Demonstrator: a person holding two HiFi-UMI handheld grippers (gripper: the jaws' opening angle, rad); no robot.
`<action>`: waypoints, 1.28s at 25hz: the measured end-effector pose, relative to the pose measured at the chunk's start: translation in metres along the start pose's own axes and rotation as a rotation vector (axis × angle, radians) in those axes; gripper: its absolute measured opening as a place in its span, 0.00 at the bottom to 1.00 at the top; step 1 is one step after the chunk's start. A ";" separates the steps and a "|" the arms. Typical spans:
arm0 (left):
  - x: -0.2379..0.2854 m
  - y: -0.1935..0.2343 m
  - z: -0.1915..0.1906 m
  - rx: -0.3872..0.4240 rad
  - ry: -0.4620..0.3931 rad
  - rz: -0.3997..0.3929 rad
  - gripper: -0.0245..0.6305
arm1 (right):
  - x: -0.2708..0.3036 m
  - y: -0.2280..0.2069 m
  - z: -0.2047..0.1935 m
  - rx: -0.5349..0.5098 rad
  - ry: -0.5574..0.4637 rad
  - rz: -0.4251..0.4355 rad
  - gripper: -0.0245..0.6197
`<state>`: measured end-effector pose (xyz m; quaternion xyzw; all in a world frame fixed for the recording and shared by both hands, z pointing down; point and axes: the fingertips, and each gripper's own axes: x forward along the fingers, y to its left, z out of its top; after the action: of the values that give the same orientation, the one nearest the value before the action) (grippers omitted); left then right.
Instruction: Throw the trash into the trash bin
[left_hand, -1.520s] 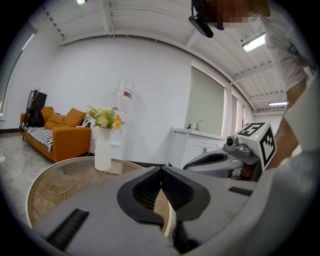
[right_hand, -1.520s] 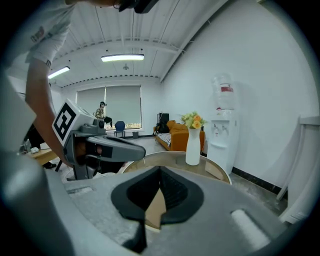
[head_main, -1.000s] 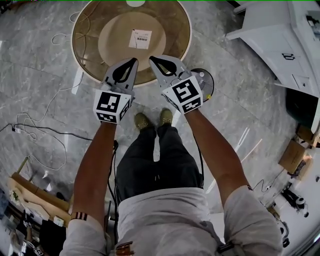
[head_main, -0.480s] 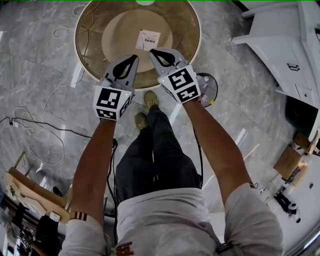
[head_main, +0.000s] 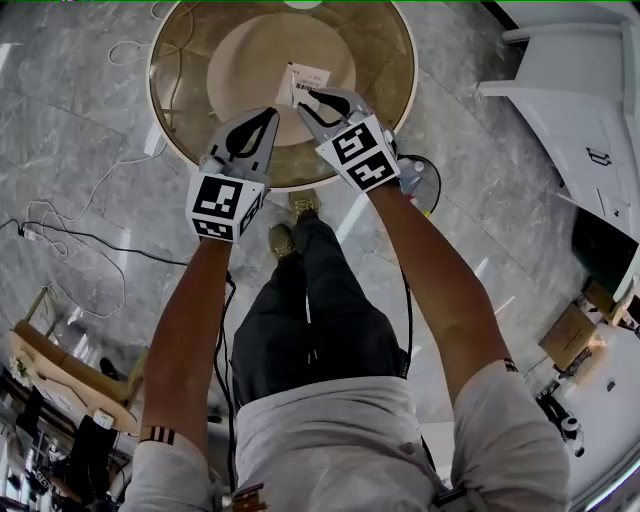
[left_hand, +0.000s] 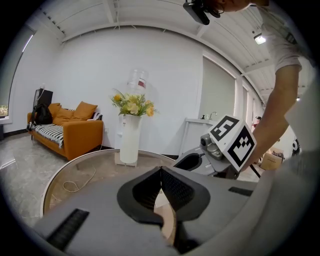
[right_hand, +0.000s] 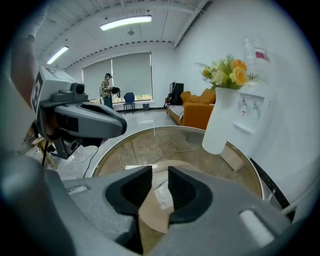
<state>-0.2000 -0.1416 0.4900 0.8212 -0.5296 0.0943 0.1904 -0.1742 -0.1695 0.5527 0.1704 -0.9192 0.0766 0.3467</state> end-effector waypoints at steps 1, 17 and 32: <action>0.002 0.002 -0.002 -0.004 0.003 0.004 0.04 | 0.005 -0.001 -0.003 -0.002 0.010 0.010 0.20; 0.034 0.030 -0.011 -0.044 0.027 0.075 0.04 | 0.063 -0.026 -0.050 -0.086 0.214 0.128 0.36; 0.050 0.046 -0.011 -0.072 0.026 0.097 0.04 | 0.082 -0.033 -0.068 -0.122 0.266 0.145 0.37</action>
<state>-0.2202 -0.1951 0.5278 0.7860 -0.5693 0.0950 0.2217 -0.1780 -0.2039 0.6591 0.0708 -0.8781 0.0675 0.4684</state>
